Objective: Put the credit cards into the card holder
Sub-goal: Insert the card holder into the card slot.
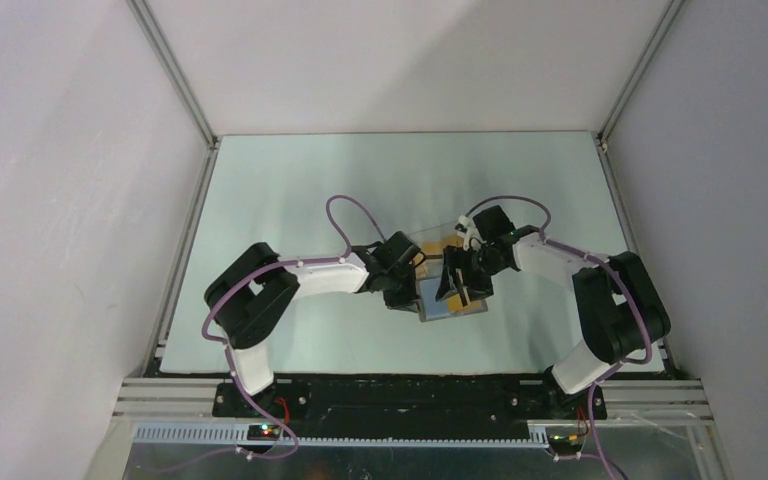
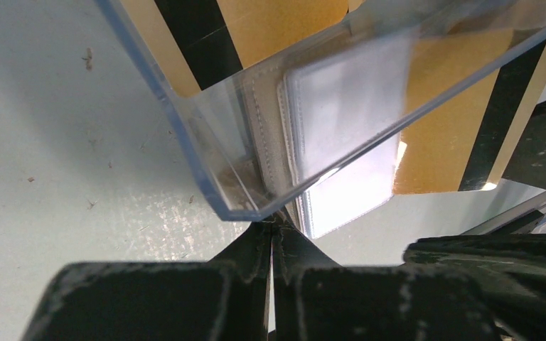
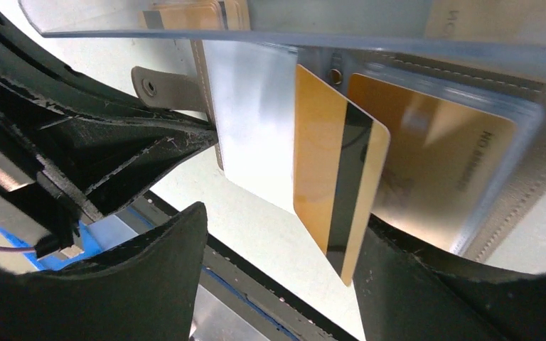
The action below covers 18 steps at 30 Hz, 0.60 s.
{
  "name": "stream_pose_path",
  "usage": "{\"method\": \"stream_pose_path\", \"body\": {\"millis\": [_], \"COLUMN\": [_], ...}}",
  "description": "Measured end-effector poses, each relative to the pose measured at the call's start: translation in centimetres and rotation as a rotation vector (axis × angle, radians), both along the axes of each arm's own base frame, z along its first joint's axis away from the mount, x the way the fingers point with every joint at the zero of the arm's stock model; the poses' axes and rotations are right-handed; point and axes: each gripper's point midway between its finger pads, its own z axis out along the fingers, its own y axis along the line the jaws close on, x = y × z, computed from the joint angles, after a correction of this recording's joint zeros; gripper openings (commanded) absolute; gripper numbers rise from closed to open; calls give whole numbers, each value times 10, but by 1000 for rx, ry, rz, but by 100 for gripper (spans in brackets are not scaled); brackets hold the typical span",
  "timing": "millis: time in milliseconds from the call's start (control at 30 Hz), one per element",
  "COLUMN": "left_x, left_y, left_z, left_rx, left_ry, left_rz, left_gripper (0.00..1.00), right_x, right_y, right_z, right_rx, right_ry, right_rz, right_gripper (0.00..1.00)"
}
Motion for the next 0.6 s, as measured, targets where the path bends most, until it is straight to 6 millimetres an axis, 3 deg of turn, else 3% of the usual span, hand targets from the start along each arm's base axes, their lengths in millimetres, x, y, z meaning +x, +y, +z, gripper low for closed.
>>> {"method": "stream_pose_path", "body": {"millis": [233,300,400,467,533,600], "left_x": [0,0,0,0,0,0], "left_y": [0,0,-1,-1,-2,-2], "left_z": [0,0,0,0,0,0], "left_rx": [0,0,-1,-2,-2,-3], "left_ry": [0,1,3,3,3,2], "left_rz": [0,-1,-2,-4,-10,-10], "left_gripper": [0,0,0,0,0,0], "right_x": [7,8,11,12,11,10], "right_y": [-5,-5,-5,-5,-7,-8], "right_z": [11,11,10,5,-1,-5], "right_rx": [22,28,34,33,24,18], "right_ry": [-23,-22,-16,1,19,31], "right_rz": [-30,-36,-47,-54,-59,-60], "right_gripper": [53,45,20,8,0,0]}}
